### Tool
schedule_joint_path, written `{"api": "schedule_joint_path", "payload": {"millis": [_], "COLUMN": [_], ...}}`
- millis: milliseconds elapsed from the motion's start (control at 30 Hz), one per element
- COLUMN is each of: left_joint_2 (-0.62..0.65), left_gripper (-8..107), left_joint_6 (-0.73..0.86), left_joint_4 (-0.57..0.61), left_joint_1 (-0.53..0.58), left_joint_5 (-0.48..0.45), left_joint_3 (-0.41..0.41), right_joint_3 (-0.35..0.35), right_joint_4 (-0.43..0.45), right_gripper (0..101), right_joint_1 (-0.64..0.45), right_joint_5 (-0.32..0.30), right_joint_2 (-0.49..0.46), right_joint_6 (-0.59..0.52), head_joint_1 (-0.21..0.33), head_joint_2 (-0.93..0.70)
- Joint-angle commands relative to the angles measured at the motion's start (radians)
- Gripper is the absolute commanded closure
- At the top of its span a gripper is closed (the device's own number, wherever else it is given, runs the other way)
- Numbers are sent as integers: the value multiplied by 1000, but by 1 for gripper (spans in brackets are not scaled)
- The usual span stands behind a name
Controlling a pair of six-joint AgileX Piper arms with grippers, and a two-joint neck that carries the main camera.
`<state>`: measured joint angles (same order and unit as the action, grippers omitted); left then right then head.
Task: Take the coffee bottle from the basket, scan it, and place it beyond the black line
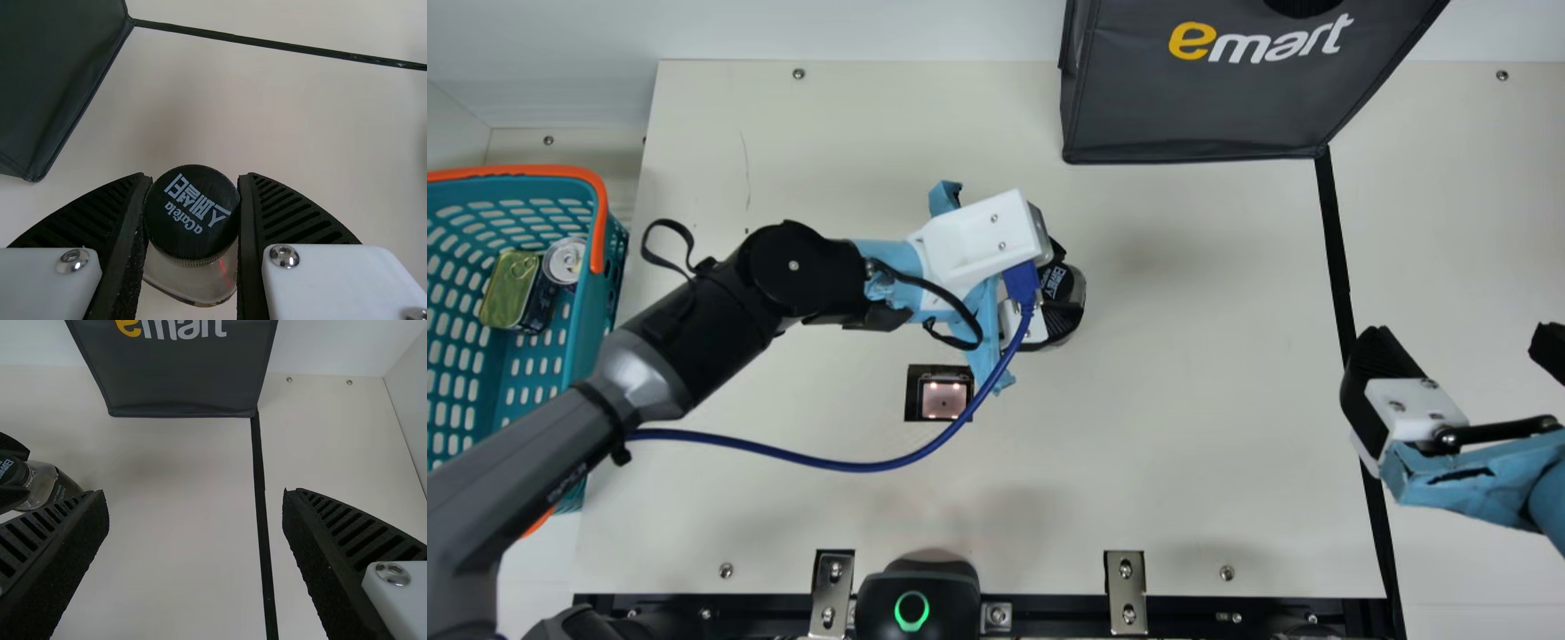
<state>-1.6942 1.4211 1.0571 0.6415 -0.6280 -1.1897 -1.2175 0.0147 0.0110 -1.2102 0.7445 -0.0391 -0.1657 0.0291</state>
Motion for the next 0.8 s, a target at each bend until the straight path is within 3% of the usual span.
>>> {"api": "schedule_joint_path", "payload": {"millis": [0,300,767], "left_joint_2": [-1,-6,11], "left_gripper": [38,9,9], "left_joint_6": [-4,-11,-35], "left_joint_4": [-3,-10,-31], "left_joint_1": [2,5,0], "left_joint_5": [0,3,11], "left_joint_3": [-3,-9,-10], "right_joint_3": [0,0,0], "right_joint_4": [0,0,0], "right_gripper": [10,10,10], "right_joint_1": [0,0,0], "right_joint_5": [0,0,0], "right_joint_2": [0,0,0], "right_joint_6": [0,0,0], "head_joint_1": [27,27,27], "head_joint_2": [-2,-2,-2]}}
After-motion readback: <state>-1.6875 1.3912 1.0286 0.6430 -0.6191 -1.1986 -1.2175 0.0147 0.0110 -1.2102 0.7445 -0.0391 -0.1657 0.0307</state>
